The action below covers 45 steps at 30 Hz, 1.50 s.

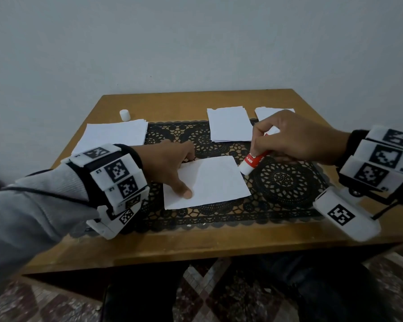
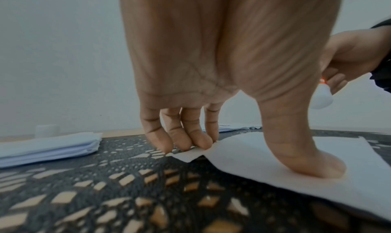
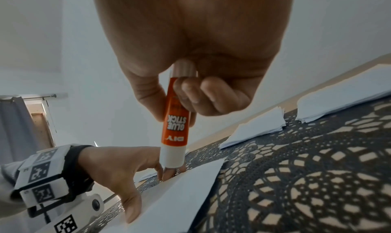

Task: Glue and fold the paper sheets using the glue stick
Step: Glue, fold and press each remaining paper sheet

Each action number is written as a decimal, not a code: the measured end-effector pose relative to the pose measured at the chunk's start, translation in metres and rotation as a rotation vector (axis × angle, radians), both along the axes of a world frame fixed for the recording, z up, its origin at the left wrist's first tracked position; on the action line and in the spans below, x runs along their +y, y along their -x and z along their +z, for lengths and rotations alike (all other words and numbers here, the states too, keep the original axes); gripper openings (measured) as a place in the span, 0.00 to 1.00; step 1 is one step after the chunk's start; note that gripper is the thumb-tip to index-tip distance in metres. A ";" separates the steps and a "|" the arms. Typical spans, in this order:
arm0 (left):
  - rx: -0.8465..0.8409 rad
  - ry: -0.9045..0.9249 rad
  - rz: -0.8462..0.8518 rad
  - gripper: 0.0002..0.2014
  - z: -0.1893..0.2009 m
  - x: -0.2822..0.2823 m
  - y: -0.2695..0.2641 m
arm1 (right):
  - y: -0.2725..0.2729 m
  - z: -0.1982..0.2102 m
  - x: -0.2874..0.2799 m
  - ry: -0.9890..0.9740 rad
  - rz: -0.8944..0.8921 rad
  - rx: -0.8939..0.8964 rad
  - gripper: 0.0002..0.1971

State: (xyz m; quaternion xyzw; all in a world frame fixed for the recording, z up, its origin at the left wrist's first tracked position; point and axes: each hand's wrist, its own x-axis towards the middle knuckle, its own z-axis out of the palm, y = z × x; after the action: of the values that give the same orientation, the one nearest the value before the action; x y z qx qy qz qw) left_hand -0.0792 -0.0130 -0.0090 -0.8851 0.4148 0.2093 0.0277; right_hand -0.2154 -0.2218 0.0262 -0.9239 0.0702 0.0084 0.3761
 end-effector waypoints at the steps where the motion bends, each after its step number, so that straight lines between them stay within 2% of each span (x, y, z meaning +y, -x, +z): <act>1: -0.017 -0.009 -0.005 0.40 -0.001 0.000 0.000 | 0.001 -0.001 0.000 -0.013 0.000 0.002 0.09; 8: 0.001 0.016 0.030 0.35 -0.004 0.002 -0.001 | 0.005 -0.002 0.002 -0.034 0.007 0.008 0.09; 13: -0.022 0.006 -0.005 0.32 -0.003 0.002 -0.001 | 0.007 -0.001 0.002 -0.051 0.028 -0.010 0.09; 17: -0.028 0.033 -0.023 0.37 0.005 -0.006 0.005 | 0.006 0.001 -0.002 -0.034 0.002 -0.041 0.09; 19: -0.030 0.005 -0.040 0.44 0.006 -0.014 0.010 | 0.005 0.003 -0.004 -0.035 -0.017 -0.053 0.09; 22: -0.075 -0.139 -0.087 0.58 0.000 -0.021 0.019 | 0.005 0.004 -0.006 -0.031 -0.030 -0.071 0.09; 24: -0.095 -0.177 -0.105 0.60 -0.004 -0.020 0.023 | 0.007 0.003 -0.008 -0.033 -0.032 -0.076 0.10; 28: -0.123 -0.127 -0.117 0.63 -0.008 -0.013 0.022 | 0.009 -0.001 -0.012 -0.040 -0.034 -0.057 0.09; 36: -0.129 -0.016 -0.066 0.49 -0.008 -0.017 0.011 | 0.012 -0.002 -0.011 -0.038 -0.032 -0.043 0.08; 43: -0.133 0.012 -0.070 0.43 -0.006 -0.018 0.006 | 0.014 -0.003 -0.016 -0.038 -0.038 -0.052 0.09; 45: -0.124 -0.022 -0.081 0.45 -0.005 -0.014 0.008 | 0.014 -0.004 -0.017 -0.049 -0.034 -0.052 0.08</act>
State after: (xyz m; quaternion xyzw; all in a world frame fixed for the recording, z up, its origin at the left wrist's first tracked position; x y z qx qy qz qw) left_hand -0.0871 -0.0275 -0.0142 -0.8785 0.4455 0.1572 0.0713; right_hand -0.2289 -0.2385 0.0226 -0.9129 0.0761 -0.0203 0.4005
